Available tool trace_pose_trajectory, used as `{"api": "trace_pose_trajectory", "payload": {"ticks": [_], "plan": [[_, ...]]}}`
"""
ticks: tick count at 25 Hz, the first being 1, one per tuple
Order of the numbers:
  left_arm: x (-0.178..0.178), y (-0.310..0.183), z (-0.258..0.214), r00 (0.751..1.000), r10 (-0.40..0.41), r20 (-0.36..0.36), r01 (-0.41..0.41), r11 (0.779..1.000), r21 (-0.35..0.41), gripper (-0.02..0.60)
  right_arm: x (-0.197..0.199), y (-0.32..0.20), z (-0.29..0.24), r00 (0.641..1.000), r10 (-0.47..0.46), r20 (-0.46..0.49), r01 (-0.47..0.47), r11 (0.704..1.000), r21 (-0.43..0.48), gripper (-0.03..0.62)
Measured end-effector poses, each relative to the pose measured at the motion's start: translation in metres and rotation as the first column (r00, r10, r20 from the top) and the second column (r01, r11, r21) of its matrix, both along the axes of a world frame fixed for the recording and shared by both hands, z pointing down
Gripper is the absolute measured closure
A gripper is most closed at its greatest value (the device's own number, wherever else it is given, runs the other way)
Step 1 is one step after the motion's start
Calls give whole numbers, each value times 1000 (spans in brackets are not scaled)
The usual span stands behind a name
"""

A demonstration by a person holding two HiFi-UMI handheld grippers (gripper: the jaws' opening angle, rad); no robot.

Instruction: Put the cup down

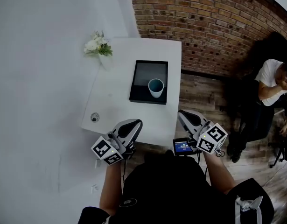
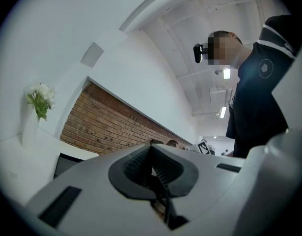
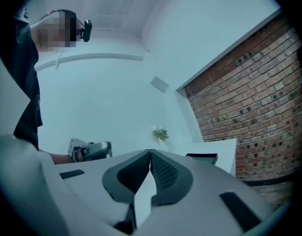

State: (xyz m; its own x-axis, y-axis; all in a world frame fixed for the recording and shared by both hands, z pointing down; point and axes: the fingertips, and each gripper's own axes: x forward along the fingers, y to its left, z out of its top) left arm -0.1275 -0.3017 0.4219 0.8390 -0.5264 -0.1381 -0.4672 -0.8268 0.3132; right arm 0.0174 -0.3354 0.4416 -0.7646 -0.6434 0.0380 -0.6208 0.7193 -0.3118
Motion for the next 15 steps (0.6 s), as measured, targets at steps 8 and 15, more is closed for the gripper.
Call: {"api": "trace_pose_trajectory", "payload": {"ticks": [8, 15], "plan": [[1, 0, 4, 1000, 4, 7, -4, 1000, -18, 574, 1, -2, 5, 1000, 9, -23, -9, 1000, -3, 577], [4, 1, 7, 1000, 18, 12, -18, 999, -27, 574, -1, 0, 8, 999, 12, -40, -12, 1000, -1, 577]]}}
